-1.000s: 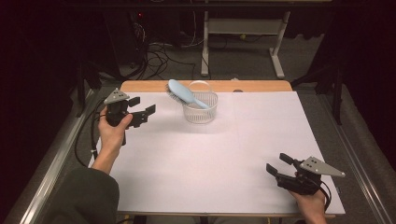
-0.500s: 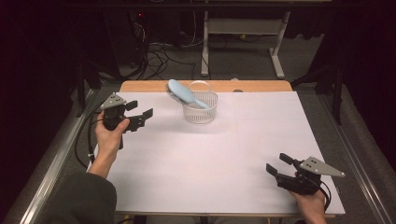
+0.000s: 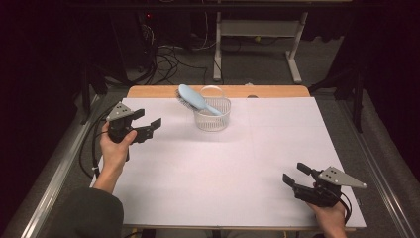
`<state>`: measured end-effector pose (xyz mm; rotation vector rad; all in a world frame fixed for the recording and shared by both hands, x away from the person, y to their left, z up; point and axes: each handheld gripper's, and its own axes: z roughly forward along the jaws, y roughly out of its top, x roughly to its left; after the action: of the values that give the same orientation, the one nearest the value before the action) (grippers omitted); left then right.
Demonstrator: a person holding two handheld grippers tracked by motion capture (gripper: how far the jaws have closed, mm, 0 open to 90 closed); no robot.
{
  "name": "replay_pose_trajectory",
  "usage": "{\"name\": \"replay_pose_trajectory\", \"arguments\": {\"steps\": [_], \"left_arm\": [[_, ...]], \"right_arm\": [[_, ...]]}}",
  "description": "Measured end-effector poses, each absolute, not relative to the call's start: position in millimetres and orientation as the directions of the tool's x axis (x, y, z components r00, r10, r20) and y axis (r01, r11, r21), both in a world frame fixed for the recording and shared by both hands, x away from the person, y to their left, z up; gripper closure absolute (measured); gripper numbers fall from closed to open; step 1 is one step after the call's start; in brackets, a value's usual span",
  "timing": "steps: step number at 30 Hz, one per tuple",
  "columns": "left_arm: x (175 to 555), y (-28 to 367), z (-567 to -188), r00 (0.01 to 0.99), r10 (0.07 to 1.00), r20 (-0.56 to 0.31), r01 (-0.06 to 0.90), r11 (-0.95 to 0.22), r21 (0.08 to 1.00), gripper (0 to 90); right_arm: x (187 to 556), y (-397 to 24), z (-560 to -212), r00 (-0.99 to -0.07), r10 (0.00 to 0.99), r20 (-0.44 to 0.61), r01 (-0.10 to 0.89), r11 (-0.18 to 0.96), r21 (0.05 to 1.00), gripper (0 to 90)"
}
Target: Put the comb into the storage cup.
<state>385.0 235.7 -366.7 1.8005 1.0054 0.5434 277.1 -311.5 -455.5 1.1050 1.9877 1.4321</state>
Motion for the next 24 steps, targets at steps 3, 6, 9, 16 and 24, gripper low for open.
{"name": "replay_pose_trajectory", "arguments": {"steps": [3, 6, 9, 16, 24], "left_arm": [[384, 234, -367, 0.564, 0.823, -0.063, 0.391, -0.198, 0.899, 26.0], [383, 232, -366, 0.568, 0.82, -0.066, 0.389, -0.197, 0.9, 26.0], [382, 231, -367, 0.571, 0.818, -0.064, 0.39, -0.203, 0.898, 26.0], [377, 234, -368, 0.574, 0.816, -0.065, 0.388, -0.202, 0.899, 26.0], [371, 242, -372, 0.564, 0.822, -0.079, 0.395, -0.185, 0.9, 26.0]], "right_arm": [[277, -310, -455, -0.581, 0.81, 0.086, 0.34, 0.146, 0.929, 29.6], [278, -310, -456, -0.579, 0.81, 0.092, 0.347, 0.142, 0.927, 29.5], [278, -309, -456, -0.58, 0.81, 0.089, 0.344, 0.144, 0.928, 29.5], [278, -310, -456, -0.58, 0.809, 0.093, 0.346, 0.141, 0.927, 29.4], [278, -312, -456, -0.573, 0.813, 0.109, 0.353, 0.124, 0.927, 29.3]]}}
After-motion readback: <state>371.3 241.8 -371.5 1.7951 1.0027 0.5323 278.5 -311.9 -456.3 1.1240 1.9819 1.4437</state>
